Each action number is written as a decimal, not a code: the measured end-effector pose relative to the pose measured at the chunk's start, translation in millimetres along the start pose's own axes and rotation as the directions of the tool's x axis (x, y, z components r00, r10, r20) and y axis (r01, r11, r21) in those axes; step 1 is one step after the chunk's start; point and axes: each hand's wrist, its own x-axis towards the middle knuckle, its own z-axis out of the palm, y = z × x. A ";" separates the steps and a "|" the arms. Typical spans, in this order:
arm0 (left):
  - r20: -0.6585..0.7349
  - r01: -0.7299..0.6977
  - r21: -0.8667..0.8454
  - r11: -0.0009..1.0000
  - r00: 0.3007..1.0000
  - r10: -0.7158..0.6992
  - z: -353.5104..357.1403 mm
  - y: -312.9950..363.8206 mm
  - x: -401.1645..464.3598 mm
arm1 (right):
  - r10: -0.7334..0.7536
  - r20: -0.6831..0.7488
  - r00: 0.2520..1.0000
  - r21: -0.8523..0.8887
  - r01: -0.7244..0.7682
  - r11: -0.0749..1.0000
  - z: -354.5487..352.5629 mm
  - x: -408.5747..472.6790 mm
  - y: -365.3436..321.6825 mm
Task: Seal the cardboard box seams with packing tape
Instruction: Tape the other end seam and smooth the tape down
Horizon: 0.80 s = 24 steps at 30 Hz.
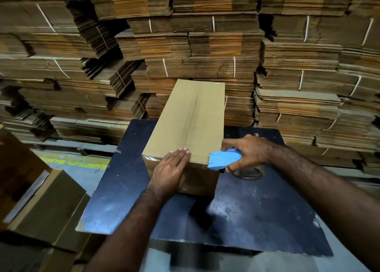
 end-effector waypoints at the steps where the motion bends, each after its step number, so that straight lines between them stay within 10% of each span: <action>1: -0.004 0.018 0.001 1.000 1.000 -0.018 -1.5 3.6 1.1 | -0.003 0.000 1.000 -0.004 0.003 1.000 1.0 1.9 -0.3; 24: -0.050 -0.091 -0.031 0.995 0.995 0.090 13.1 67.9 20.5 | -0.011 -0.113 0.994 0.125 0.025 0.992 29.9 -33.1 46.6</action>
